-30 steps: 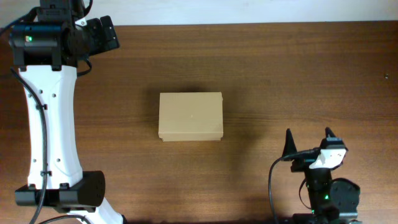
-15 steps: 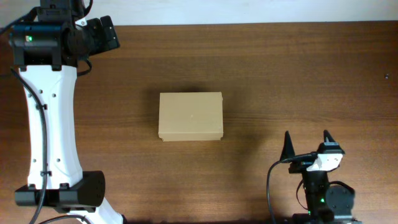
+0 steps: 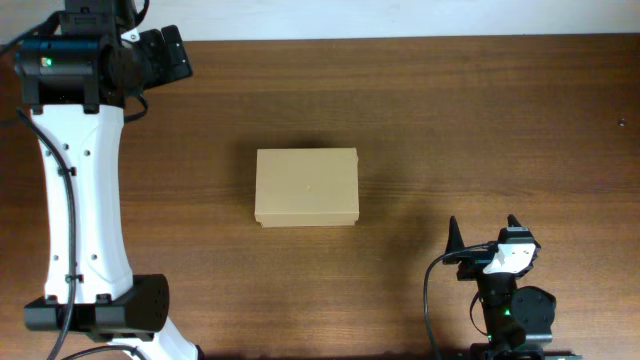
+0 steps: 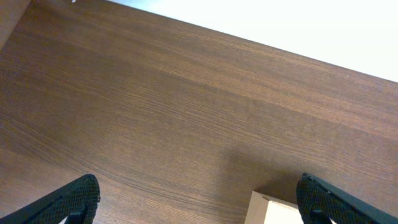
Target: Pack container
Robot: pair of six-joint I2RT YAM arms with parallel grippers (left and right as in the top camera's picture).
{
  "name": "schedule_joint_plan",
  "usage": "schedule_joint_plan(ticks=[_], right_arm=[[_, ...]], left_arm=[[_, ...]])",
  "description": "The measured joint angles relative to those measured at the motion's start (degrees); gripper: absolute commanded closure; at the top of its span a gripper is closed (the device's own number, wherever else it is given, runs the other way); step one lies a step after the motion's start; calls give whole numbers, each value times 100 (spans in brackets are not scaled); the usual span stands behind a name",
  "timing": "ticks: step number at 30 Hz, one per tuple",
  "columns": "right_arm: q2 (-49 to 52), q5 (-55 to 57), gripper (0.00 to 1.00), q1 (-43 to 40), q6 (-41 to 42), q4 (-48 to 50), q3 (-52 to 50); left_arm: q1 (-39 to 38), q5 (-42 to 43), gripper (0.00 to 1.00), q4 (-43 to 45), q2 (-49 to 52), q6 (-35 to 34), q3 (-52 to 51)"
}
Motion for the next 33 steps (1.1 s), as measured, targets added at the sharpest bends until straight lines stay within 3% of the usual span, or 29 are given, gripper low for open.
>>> schedule_joint_plan(ticks=[19, 24, 27, 29, 33], right_arm=[[0, 0, 1, 0, 4, 0, 0], [0, 0, 1, 0, 2, 0, 0], [0, 0, 1, 0, 2, 2, 0], [0, 2, 1, 0, 4, 7, 0], [-2, 4, 1, 0, 7, 13, -9]], left_arm=[[-2, 0, 0, 31, -216, 0, -210], [-7, 4, 0, 59, -1604, 0, -1670], [-9, -37, 0, 428, -2981, 0, -3123], [-11, -85, 0, 1187, -3875, -2, -4124], [-11, -127, 0, 3620, -5571, -9, -6306]])
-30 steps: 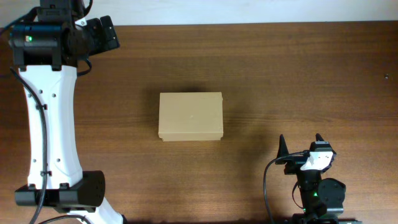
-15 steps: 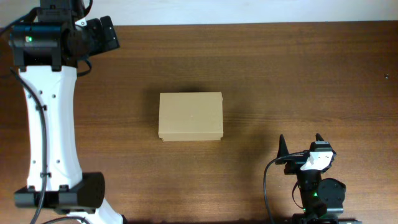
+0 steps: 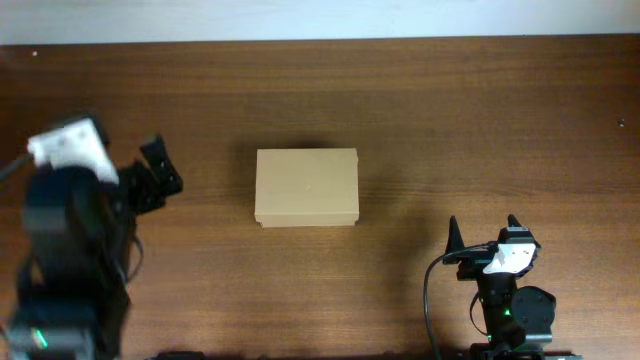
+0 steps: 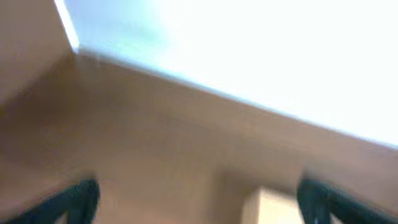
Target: Pack container
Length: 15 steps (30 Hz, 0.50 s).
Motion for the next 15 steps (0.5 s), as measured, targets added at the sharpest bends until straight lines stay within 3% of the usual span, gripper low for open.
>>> schedule_joint_plan(ticks=[1, 5, 8, 15], right_arm=[[2, 0, 1, 0, -4, -7, -2], [-7, 2, 1, 0, -7, -2, -7], [-9, 15, 1, 0, -4, 2, -7], [-9, 17, 1, 0, -2, 0, -7]], left_arm=[[0, -9, 0, 935, -503, 4, -728], [-2, -15, 0, 3180, -1899, 4, -2734], [-7, -24, 0, 4354, -2820, 4, -3919], [-7, -24, 0, 5707, -4142, 7, -5591]])
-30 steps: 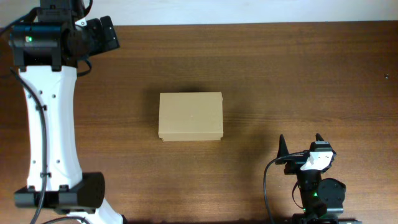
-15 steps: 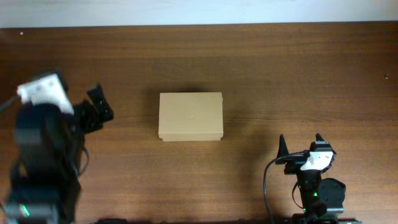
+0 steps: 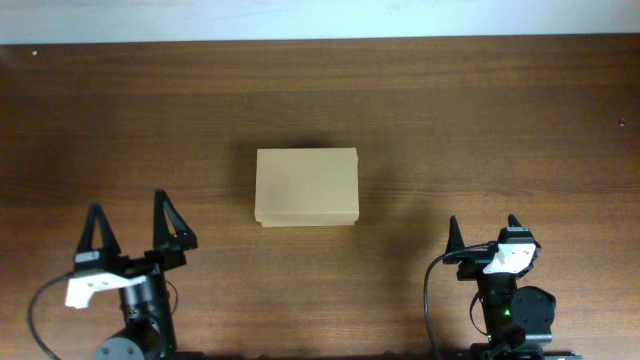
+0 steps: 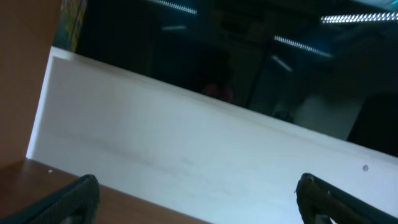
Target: Pack container
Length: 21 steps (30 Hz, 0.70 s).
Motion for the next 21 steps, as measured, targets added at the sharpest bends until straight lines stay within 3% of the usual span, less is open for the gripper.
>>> schedule_joint_plan(ticks=[6, 14, 21], right_arm=[[0, 0, 1, 0, -4, 0, 0], [0, 2, 1, 0, -4, 0, 0], [0, 0, 1, 0, 0, 0, 0]], left_arm=[[0, -2, 0, 308, -688, 2, -861], [0, -2, 0, 535, -758, 0, -1252], [0, 0, 0, -227, -763, 2, -1401]])
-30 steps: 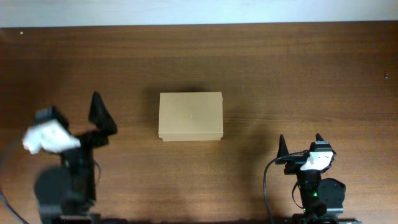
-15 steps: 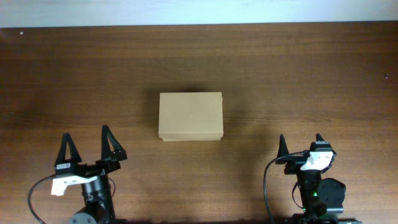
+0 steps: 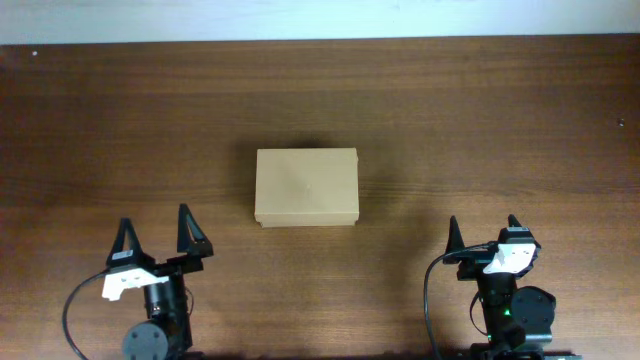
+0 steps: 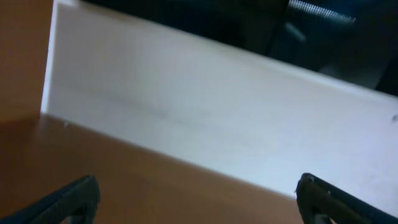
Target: Pack container
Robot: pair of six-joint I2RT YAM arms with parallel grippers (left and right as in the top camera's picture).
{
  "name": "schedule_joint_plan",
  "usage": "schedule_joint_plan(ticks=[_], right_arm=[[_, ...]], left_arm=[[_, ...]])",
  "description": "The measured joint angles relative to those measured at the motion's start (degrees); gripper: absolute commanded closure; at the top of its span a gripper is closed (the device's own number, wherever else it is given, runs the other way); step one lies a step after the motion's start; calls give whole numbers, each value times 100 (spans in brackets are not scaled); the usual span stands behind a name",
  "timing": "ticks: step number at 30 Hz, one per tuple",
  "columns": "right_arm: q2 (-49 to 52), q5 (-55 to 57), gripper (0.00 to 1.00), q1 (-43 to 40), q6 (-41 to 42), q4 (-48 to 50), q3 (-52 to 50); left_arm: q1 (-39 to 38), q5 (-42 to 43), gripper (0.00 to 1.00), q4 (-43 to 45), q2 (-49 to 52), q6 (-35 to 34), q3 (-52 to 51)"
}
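Observation:
A closed tan cardboard box [image 3: 306,187] sits in the middle of the brown table [image 3: 450,110]. My left gripper [image 3: 158,233] is parked at the front left, fingers wide apart and empty, pointing toward the far edge. In the left wrist view its two black fingertips [image 4: 74,198] frame only bare tabletop and a pale wall; the box is out of that view. My right gripper [image 3: 482,233] rests at the front right, fingers spread, holding nothing.
The far table edge [image 3: 320,40] meets a white wall. No other objects are on the wood surface. Black cables loop beside both arm bases at the front edge.
My left gripper has shifted slightly right and forward at the front left. Its wrist camera has tipped down a little, showing more tabletop. The box and right arm have not moved.
My left arm stood stretched out to the far left corner, gripper open above the table. Then it was drawn back to mid-left, its view blurred. Then it sat folded at the front left, and now rests there. The box stayed closed and still.

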Motion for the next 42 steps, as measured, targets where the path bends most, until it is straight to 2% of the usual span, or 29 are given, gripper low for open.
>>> schedule_joint_plan(ticks=[7, 42], right_arm=[[-2, 2, 1, 0, -4, 0, 0], [-2, 2, 1, 0, -2, 0, 0]], left_arm=[[0, 7, 0, -1478, 33, 2, -35], [0, 4, 0, -1484, 46, 0, -31]])
